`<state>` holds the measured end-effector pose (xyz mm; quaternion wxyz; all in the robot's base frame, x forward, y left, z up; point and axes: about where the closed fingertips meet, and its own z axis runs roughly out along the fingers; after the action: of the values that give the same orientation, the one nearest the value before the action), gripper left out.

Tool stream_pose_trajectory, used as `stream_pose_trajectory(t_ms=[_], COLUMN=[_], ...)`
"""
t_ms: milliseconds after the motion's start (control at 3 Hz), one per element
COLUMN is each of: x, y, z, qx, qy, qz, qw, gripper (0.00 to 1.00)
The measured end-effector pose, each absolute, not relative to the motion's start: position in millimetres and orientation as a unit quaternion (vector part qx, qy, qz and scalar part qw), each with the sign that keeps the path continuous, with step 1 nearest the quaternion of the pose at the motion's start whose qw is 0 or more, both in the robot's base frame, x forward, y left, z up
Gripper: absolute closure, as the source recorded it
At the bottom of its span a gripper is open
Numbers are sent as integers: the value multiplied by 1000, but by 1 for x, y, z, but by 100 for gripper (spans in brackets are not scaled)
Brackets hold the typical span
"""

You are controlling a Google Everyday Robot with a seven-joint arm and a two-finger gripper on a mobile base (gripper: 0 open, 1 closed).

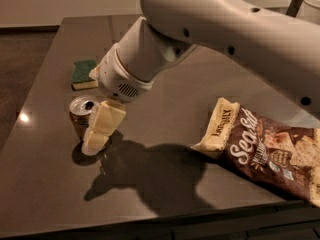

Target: Move orange can near brown chip bag

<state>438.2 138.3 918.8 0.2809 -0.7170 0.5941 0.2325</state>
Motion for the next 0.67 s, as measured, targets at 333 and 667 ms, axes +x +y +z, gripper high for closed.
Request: stream_pose_trajectory(t_ms=[333, 667], x=[434, 434], y=[146, 146], z=[912, 909], qx=[-720, -721], qy=[591, 591], qz=[236, 237], qw=[276, 273], gripper=[18, 41])
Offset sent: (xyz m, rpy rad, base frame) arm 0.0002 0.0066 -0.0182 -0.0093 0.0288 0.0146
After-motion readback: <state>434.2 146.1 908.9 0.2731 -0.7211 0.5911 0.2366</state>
